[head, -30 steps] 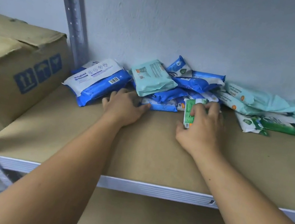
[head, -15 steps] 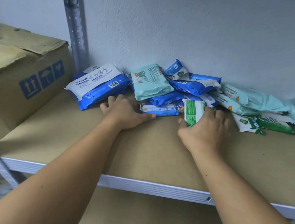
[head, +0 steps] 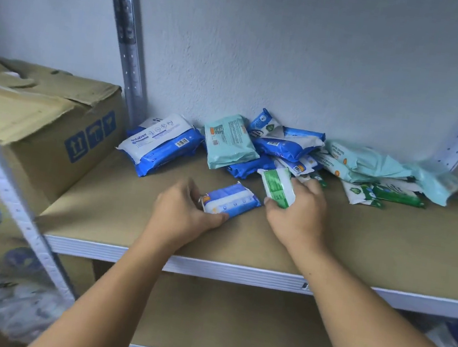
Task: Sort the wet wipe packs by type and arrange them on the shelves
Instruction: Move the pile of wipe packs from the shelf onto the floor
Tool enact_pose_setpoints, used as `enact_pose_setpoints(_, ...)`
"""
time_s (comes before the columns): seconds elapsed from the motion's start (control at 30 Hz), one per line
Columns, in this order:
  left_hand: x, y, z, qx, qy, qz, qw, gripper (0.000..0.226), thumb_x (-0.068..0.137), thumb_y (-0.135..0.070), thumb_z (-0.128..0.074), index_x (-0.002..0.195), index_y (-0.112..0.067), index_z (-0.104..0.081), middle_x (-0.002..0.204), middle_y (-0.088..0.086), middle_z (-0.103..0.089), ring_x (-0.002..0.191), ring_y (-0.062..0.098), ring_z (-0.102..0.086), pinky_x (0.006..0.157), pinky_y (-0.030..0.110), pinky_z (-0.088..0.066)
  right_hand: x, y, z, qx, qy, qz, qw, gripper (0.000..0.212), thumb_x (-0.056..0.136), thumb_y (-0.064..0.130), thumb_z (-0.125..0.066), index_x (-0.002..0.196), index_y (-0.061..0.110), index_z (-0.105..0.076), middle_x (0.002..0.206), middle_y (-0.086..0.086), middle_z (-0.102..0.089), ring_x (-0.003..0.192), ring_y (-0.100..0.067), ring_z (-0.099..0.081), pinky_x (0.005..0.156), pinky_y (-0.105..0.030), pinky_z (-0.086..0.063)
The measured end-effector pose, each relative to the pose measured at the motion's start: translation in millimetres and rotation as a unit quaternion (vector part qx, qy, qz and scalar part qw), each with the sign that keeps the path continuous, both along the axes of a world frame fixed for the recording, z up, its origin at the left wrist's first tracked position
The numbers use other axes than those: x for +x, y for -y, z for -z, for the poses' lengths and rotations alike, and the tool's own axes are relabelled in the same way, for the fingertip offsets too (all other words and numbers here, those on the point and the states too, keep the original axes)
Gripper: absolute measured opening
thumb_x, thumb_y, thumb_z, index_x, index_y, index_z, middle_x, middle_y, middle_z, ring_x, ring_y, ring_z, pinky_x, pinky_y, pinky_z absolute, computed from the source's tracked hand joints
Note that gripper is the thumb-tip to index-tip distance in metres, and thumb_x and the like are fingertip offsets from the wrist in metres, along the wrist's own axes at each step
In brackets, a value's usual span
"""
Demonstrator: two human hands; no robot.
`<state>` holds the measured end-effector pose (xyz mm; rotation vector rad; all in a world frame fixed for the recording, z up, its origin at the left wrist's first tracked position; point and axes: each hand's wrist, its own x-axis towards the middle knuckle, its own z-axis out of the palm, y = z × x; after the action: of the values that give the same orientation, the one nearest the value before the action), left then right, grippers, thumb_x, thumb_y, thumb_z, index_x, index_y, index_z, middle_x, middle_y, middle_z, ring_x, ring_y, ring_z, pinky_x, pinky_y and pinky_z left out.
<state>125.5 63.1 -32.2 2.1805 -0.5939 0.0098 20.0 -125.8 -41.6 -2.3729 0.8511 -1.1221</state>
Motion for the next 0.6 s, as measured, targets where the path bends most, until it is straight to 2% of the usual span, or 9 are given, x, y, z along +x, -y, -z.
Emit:
enact_pose_setpoints(0.07,-24,-20,2,-0.017,0.02,-0.003,1.0,0.061,0.063,-0.048,-0.085,0.114,-0.028,-0.06,0.089,-0.011,-0.065,0.09,0.017,-0.063,0.084,0.036,-0.052,-24,-20,-2,0.004,0.012,-0.009,1.0,0.051,0.066,0.042,-0.07,0.107,0.013,-0.071,0.106,-0.005,-0.057,0.092,-0.031,-0.061,0.079,-0.039,-0.054)
enact_pose_setpoints(0.1,-35,-30,4,-0.013,0.029,0.001,0.999,0.059,0.065,-0.049,-0.082,0.118,-0.029,-0.063,0.089,-0.01,-0.067,0.092,0.019,-0.064,0.087,0.038,-0.053,-39,-31,-2,0.002,0.016,-0.014,1.0,0.049,0.066,0.044,-0.067,0.105,0.015,-0.071,0.1,-0.002,-0.055,0.086,-0.03,-0.06,0.075,-0.04,-0.054)
enact_pose_setpoints(0.17,-60,-48,4,0.001,0.045,0.015,0.999,0.041,0.066,-0.054,-0.071,0.097,-0.028,-0.071,0.079,-0.005,-0.069,0.082,0.02,-0.064,0.079,0.043,-0.054,-72,-55,-3,0.002,0.033,-0.024,0.999,0.045,0.068,0.044,-0.066,0.103,0.016,-0.07,0.093,0.0,-0.05,0.08,-0.028,-0.057,0.072,-0.041,-0.053)
enact_pose_setpoints(0.23,-94,-66,8,-0.001,0.064,0.005,0.998,0.039,0.065,-0.057,-0.064,0.083,-0.024,-0.068,0.072,-0.004,-0.064,0.078,0.02,-0.061,0.072,0.043,-0.053,-110,-83,-3,0.007,0.07,-0.029,0.997,0.048,0.071,0.04,-0.069,0.111,0.013,-0.069,0.095,-0.002,-0.052,0.085,-0.027,-0.056,0.077,-0.041,-0.051)
enact_pose_setpoints(0.33,-156,-88,30,0.009,0.111,-0.044,0.993,0.04,0.068,-0.062,-0.06,0.089,-0.028,-0.066,0.079,-0.011,-0.062,0.085,0.016,-0.054,0.077,0.035,-0.044,-167,-118,16,0.011,0.115,-0.002,0.993,0.052,0.073,0.029,-0.076,0.12,0.009,-0.066,0.102,-0.006,-0.058,0.096,-0.028,-0.057,0.084,-0.038,-0.048)
enact_pose_setpoints(0.4,-196,-100,62,0.006,0.078,-0.042,0.996,0.039,0.072,-0.062,-0.059,0.093,-0.03,-0.063,0.079,-0.014,-0.06,0.083,0.015,-0.05,0.075,0.034,-0.04,-200,-136,42,0.049,0.122,0.024,0.991,0.055,0.073,0.028,-0.077,0.123,0.01,-0.064,0.107,-0.005,-0.058,0.1,-0.028,-0.057,0.088,-0.039,-0.047)
enact_pose_setpoints(0.5,-242,-118,129,0.041,-0.025,-0.002,0.999,0.035,0.076,-0.061,-0.057,0.086,-0.028,-0.056,0.073,-0.012,-0.057,0.079,0.02,-0.054,0.067,0.036,-0.044,-239,-157,102,0.143,0.023,0.084,0.986,0.053,0.069,0.033,-0.074,0.119,0.019,-0.065,0.104,0.0,-0.059,0.097,-0.029,-0.054,0.085,-0.043,-0.047)
enact_pose_setpoints(0.6,-268,-130,186,0.145,-0.084,0.04,0.985,0.037,0.08,-0.06,-0.055,0.075,-0.026,-0.043,0.069,-0.004,-0.057,0.075,0.029,-0.061,0.064,0.037,-0.045,-262,-172,149,0.274,-0.139,0.102,0.946,0.049,0.063,0.039,-0.072,0.109,0.023,-0.069,0.098,0.0,-0.068,0.091,-0.028,-0.062,0.079,-0.038,-0.053)
